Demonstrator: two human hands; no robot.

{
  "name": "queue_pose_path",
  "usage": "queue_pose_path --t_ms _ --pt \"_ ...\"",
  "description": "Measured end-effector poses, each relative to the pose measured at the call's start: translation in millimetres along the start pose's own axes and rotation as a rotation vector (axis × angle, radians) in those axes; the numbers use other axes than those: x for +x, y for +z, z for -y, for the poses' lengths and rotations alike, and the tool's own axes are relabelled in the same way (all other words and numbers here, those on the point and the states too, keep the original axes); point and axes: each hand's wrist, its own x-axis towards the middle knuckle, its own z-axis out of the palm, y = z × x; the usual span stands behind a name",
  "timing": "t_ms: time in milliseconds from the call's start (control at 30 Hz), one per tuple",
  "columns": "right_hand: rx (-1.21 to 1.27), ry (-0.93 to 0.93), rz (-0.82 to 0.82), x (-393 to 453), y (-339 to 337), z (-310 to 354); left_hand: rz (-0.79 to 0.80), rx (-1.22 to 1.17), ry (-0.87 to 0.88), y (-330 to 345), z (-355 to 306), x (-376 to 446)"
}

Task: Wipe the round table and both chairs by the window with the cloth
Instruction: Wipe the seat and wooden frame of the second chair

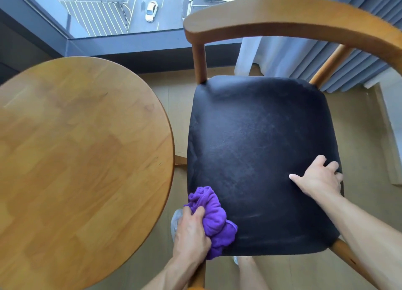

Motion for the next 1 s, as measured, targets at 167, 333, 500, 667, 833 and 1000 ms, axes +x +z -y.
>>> queue_pose_path --t_ms 167,333,500,667,833,1000 --pt "-0.012 0.008 -0.009 4 5 1 0.026 0.031 -0.002 -5 -20 13" --pt "0.001 0.018 -0.014 4 5 2 -0.046 -0.007 0.081 -7 -59 35" --pt "0.042 0.021 -0.026 2 9 3 -0.137 0.023 0.270 -15 -42 37" --pt "0.099 0.013 -0.056 -1 16 -3 -0.325 0.112 0.265 -39 -19 48" --pt "0.144 0.018 -0.068 -6 19 2 -0.145 -0.021 -0.043 -19 -19 24" --pt "0.152 0.034 -0.082 -12 19 6 0.068 0.194 -0.019 -4 -48 17"
